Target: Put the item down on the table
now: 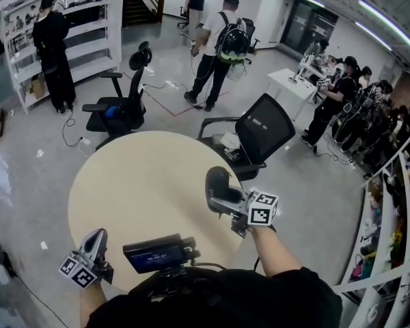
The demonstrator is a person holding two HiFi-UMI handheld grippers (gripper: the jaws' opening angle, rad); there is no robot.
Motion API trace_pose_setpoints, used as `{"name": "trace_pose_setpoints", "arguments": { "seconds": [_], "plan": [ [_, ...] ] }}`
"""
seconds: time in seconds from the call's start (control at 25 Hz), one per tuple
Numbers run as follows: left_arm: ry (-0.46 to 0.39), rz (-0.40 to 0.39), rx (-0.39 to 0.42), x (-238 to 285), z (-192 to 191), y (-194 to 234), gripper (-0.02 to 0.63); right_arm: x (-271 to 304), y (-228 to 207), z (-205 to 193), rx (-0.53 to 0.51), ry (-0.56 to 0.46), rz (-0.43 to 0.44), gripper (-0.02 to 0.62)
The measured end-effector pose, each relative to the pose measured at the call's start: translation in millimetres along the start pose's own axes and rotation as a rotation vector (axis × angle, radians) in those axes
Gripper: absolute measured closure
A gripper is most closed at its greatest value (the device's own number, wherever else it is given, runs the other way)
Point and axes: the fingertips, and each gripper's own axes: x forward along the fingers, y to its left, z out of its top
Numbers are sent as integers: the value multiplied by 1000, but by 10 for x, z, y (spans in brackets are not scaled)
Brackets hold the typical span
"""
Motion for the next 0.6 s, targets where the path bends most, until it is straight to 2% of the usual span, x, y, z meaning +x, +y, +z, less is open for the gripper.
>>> {"name": "trace_pose_setpoints", "arguments": {
  "seconds": [0.24,0.36,0.6],
  "plan": [
    [11,9,37,338,-115,-63,605,-551,-672,13,-8,-16,-91,328],
    [20,13,65,426,-1,-91,606,-860,-970,67,-12,-2,-161,328],
    [34,33,114,516,198,14,606,-1310,-1575,420,-72,49,-304,328]
  ]
}}
